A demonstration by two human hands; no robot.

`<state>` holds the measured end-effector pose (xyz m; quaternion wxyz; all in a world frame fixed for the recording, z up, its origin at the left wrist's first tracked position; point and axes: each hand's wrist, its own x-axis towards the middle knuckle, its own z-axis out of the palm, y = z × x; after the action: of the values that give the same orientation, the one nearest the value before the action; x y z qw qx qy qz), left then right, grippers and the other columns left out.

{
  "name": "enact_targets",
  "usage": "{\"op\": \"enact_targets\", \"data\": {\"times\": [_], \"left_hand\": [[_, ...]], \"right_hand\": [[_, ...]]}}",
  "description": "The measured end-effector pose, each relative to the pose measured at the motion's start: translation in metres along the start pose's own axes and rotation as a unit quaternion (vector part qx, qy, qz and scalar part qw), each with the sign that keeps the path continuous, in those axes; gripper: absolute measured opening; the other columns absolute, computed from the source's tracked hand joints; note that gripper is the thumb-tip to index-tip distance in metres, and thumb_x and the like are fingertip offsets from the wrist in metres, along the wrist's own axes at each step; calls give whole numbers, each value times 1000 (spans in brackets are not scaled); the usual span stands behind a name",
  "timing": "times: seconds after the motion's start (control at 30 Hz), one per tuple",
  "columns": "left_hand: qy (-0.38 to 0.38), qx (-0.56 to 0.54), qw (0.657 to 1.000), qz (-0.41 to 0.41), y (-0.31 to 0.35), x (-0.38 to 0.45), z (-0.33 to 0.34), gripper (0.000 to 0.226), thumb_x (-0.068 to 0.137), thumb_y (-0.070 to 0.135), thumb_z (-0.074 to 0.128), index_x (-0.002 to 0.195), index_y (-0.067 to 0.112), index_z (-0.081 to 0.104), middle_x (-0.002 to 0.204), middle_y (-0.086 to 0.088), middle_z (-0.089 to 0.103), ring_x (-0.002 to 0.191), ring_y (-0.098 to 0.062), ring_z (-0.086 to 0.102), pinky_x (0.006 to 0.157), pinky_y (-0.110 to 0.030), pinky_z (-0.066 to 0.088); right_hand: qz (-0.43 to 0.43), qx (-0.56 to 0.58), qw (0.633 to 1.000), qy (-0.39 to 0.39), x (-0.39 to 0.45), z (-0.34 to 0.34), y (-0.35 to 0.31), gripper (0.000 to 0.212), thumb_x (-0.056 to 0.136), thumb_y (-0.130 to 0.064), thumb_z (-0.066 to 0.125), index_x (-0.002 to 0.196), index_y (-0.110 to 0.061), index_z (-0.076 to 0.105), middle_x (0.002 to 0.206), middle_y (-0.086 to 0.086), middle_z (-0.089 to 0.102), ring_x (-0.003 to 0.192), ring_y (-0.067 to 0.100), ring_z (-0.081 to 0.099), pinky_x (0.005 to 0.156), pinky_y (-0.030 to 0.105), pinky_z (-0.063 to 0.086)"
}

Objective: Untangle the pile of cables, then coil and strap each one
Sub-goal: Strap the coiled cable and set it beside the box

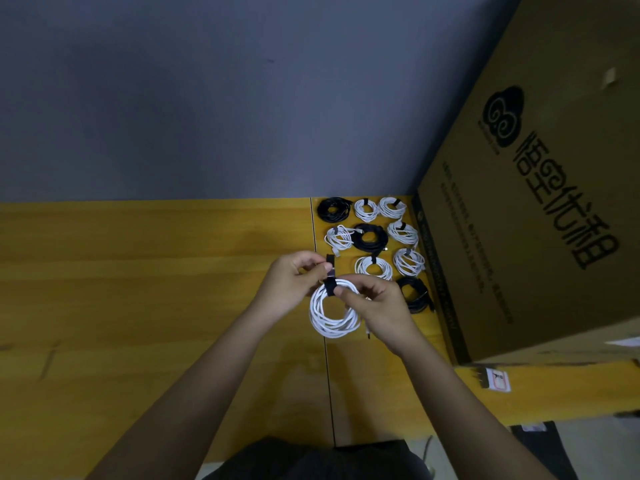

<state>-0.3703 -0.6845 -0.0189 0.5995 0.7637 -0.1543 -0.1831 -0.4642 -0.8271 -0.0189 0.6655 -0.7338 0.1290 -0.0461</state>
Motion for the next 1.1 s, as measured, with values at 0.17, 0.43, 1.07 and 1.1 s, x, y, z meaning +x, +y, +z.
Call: {"op": "enact_targets", "data": {"times": [0.17,0.43,1.07,1.1], "left_hand": [[36,54,997,41,-3,-2,4,18,89,20,66,75,33,63,76,10,66,62,-12,56,58,-24,41],[-64,23,997,42,1,-10,0,4,88,27,68,89,28,71,79,16,70,61,3,57,56,-10,38],[-196,290,936,46,-15,8,32,15,80,14,67,92,10,59,81,-5,66,76,-22,63,65,-36,48],[-190,264,945,33,-18,9,37,14,79,13,68,88,13,58,78,-2,64,74,-21,62,62,-32,47]], "right_hand": [[18,34,998,50,-1,4,4,12,87,-11,68,88,-20,76,66,2,65,55,7,53,45,16,40],[58,79,993,71,2,1,5,21,88,-3,63,86,-19,76,73,0,72,66,6,62,55,15,46],[-10,-103,988,117,-10,-6,35,9,86,-13,70,91,-7,65,73,0,68,62,4,60,56,17,42],[0,-79,989,129,-11,-8,37,11,86,-13,70,90,-5,63,71,3,67,59,6,58,56,19,42]]}}
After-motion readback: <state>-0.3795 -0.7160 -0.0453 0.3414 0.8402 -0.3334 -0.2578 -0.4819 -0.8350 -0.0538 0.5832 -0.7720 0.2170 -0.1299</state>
